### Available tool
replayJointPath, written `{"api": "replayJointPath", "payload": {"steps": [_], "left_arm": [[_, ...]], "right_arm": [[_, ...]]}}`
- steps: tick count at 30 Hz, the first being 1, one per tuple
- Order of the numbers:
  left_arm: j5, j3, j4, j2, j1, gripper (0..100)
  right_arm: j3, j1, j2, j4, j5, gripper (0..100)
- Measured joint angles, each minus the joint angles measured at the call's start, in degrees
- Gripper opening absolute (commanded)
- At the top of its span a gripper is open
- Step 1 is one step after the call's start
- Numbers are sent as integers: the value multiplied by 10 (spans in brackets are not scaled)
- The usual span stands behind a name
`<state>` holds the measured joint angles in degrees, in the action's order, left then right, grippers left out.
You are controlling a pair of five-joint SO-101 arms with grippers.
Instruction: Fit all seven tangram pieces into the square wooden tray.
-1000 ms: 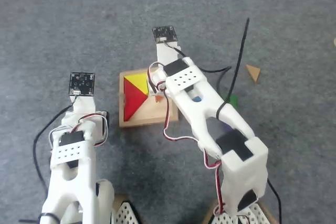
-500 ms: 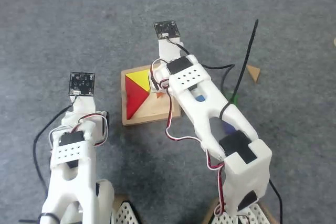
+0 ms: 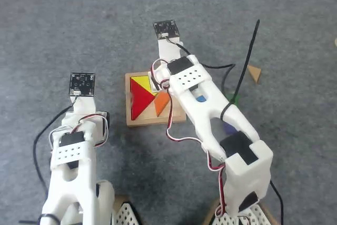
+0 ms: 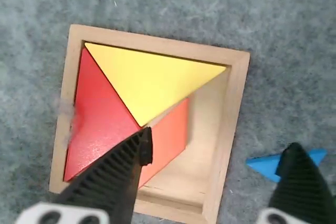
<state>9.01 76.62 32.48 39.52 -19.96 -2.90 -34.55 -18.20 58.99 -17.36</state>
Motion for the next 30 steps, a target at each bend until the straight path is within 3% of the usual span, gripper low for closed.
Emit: {"api": "replayJointPath", "payload": {"steps": [6,14,30], "left_arm": [[0,0,0,0,0,174],[0,0,0,0,0,174],[0,0,0,0,0,174]], "right_arm": [[20,-2,-6,-7,0,210],[34,-39,-53,-39,0,209],[31,-30,-76,-32,0,209]]}}
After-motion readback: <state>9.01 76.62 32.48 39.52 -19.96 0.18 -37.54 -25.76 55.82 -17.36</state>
